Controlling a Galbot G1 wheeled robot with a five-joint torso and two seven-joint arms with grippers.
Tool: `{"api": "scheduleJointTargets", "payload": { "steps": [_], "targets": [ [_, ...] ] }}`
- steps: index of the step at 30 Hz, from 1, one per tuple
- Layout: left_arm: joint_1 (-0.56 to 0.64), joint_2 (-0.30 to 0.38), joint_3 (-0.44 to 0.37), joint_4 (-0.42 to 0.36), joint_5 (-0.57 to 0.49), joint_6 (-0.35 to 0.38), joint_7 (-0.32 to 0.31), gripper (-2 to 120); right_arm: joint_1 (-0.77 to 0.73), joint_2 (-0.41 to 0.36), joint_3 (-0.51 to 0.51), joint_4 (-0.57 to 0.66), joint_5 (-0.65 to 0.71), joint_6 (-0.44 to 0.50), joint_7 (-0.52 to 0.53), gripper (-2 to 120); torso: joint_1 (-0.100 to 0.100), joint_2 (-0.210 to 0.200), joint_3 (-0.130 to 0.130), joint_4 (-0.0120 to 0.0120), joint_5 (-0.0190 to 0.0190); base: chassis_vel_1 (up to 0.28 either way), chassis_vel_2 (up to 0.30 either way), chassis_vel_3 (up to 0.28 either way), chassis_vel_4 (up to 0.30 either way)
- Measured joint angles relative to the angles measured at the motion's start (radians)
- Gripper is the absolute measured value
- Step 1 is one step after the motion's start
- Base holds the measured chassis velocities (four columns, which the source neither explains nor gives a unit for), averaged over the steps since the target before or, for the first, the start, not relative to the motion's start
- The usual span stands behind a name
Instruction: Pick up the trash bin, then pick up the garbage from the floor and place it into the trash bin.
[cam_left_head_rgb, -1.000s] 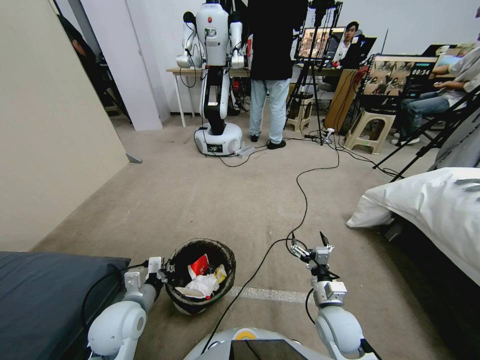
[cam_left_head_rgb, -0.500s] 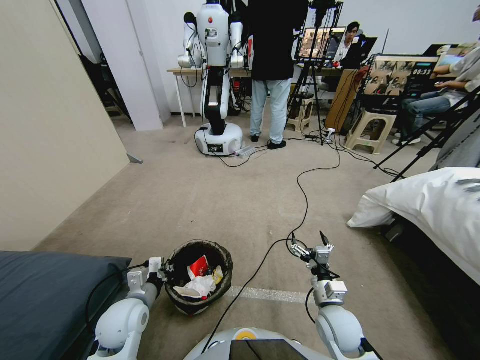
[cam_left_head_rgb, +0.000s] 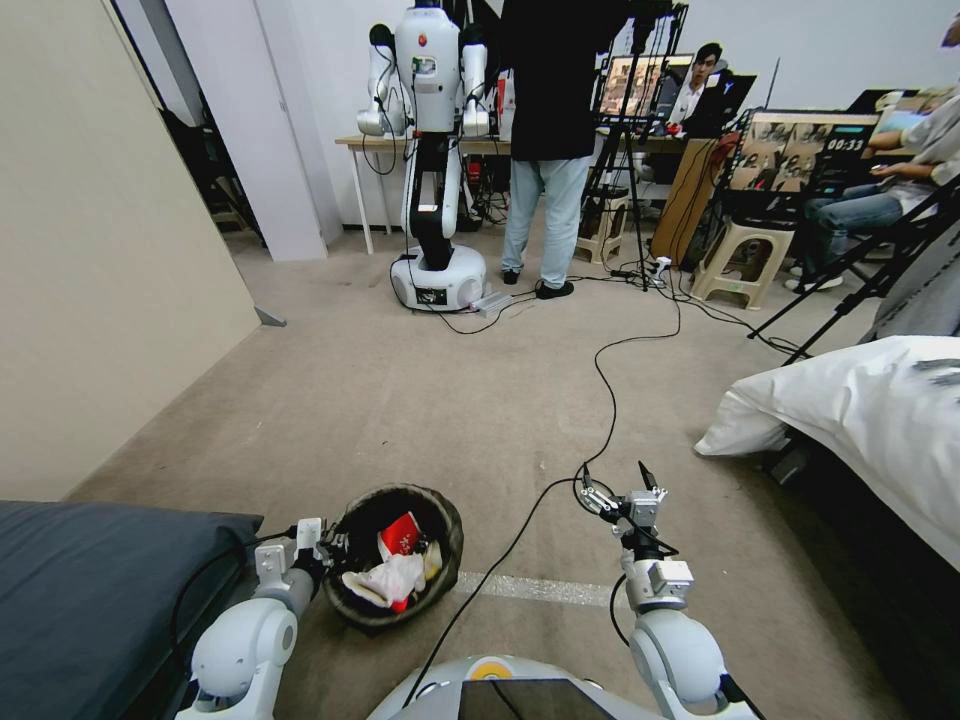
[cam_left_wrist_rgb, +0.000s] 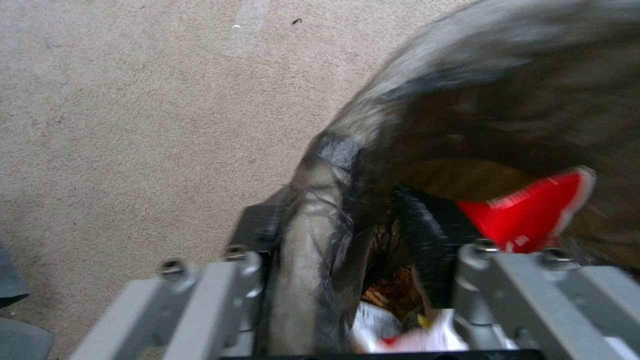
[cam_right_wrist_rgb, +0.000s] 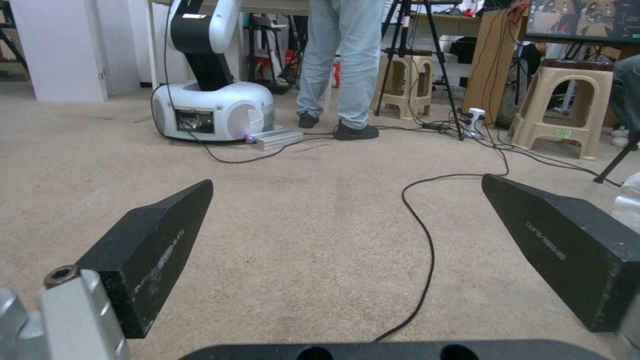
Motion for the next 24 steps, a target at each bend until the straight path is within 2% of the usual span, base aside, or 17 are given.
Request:
{"api": "scheduleJointTargets", "payload": {
  "steps": [1, 2, 4, 5, 8, 9, 12, 15, 24],
  "targets": [
    [0.0, 0.0, -0.001, 0.0, 0.0, 0.0, 0.001, 56, 0.0, 0.0, 0.0, 0.0, 0.0, 0.0, 0.0, 100, 0.0, 0.0, 0.0, 0.0, 0.0001, 0.0, 0.0, 0.0, 0.0],
    [0.0, 0.0, -0.001, 0.0, 0.0, 0.0, 0.001, 56, 0.0, 0.0, 0.0, 0.0, 0.0, 0.0, 0.0, 100, 0.0, 0.0, 0.0, 0.0, 0.0001, 0.0, 0.0, 0.0, 0.0],
    [0.0, 0.001, -0.002, -0.001, 0.0, 0.0, 0.001, 68, 0.001, 0.0, 0.0, 0.001, 0.001, -0.001, 0.001, 100, 0.0, 0.0, 0.0, 0.0001, 0.0002, 0.0, 0.0, 0.0, 0.0],
    [0.0, 0.001, -0.002, -0.001, 0.0, 0.0, 0.001, 68, 0.001, 0.0, 0.0, 0.001, 0.001, -0.001, 0.001, 100, 0.0, 0.0, 0.0, 0.0001, 0.0002, 0.0, 0.0, 0.0, 0.0],
    [0.0, 0.002, -0.002, -0.006, 0.0, 0.0, 0.002, 81, 0.002, 0.0, 0.0, 0.002, 0.002, -0.002, 0.003, 100, 0.0, 0.0, 0.0, 0.0002, 0.0002, 0.0, 0.0, 0.0, 0.0],
    [0.0, 0.002, -0.002, -0.006, 0.0, 0.0, 0.002, 81, 0.002, 0.0, 0.0, 0.002, 0.002, -0.002, 0.003, 100, 0.0, 0.0, 0.0, 0.0002, 0.0002, 0.0, 0.0, 0.0, 0.0],
    [0.0, 0.003, -0.005, -0.022, -0.002, 0.0, 0.002, 95, 0.001, 0.0, 0.001, 0.009, 0.006, -0.006, 0.004, 100, 0.0, 0.0, 0.0, 0.0002, 0.0003, 0.0, 0.0, 0.0, 0.0],
    [0.0, 0.007, -0.009, -0.036, -0.006, 0.0, 0.002, 99, 0.001, -0.002, 0.001, 0.014, 0.013, -0.012, 0.007, 100, 0.0, 0.0, 0.0, 0.0001, 0.0003, 0.0, 0.0, 0.0, 0.0],
    [-0.001, 0.018, -0.022, -0.094, -0.021, 0.004, 0.001, 100, 0.004, -0.002, 0.0, 0.028, 0.018, -0.021, 0.01, 100, 0.0, 0.0, 0.0, 0.0002, 0.0003, 0.0, 0.0, 0.0, 0.0]
  ]
}}
